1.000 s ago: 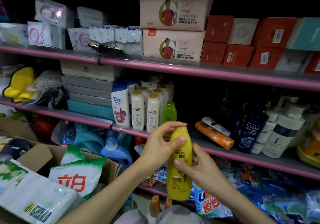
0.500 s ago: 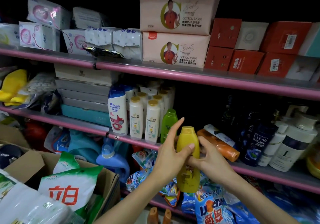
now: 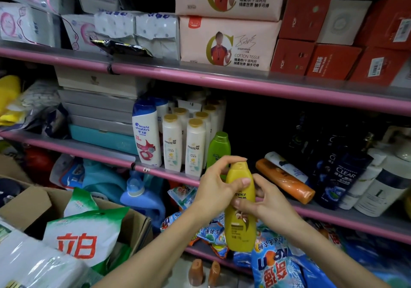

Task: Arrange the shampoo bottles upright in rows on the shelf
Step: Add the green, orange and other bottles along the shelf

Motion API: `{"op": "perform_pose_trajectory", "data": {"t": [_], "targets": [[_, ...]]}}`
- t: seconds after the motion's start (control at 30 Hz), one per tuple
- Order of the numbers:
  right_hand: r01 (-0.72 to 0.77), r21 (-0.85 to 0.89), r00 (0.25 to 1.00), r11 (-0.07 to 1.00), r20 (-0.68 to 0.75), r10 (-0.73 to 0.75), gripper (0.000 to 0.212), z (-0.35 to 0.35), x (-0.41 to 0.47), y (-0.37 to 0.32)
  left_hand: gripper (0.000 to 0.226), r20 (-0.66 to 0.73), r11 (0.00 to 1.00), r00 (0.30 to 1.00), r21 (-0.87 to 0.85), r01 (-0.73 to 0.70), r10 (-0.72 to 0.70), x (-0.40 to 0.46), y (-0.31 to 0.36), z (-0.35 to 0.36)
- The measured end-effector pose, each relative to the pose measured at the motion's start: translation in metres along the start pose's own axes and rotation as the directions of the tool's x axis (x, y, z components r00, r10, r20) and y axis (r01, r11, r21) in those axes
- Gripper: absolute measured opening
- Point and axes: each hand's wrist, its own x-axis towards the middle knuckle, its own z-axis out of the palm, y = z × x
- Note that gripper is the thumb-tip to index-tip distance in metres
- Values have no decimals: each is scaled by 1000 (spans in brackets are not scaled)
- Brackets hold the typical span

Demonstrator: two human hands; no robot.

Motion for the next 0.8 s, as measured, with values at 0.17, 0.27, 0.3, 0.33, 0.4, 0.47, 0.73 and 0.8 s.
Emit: {"op": "perform_pose_trajectory", "data": {"t": [0.17, 0.27, 0.3, 0.33, 0.4, 0.47, 0.73, 0.8], "targets": [[13, -57, 1000, 998, -13, -14, 36, -7, 9, 2, 43, 2, 1000, 1000, -21, 2, -2, 2, -3, 3], [55, -127, 988, 990, -135, -72, 36, -18, 23, 5, 54, -111, 985, 989, -148, 84, -101, 1, -10, 4], [57, -134, 972, 989, -218, -85, 36, -23, 30, 8, 55, -161, 974, 974, -190, 126, -157, 1, -13, 3], [56, -139, 948, 989, -303, -96, 35, -28, 38, 11, 52, -216, 966, 955, -205, 159, -203, 2, -16, 0], [47, -159, 898, 986, -426, -111, 34, -35, 57, 19, 49, -331, 967, 911, -145, 208, -246, 5, -24, -4], [33, -179, 874, 983, -472, -115, 39, -37, 78, 28, 56, -424, 968, 875, -13, 252, -234, 9, -32, -3], [128, -72, 932, 989, -333, -145, 44, -3, 138, 59, 66, -608, 872, 793, 377, 313, -21, 26, -49, 28], [150, -40, 954, 988, -258, -155, 46, -4, 141, 66, 68, -609, 869, 789, 428, 247, 76, 32, -47, 29]]}}
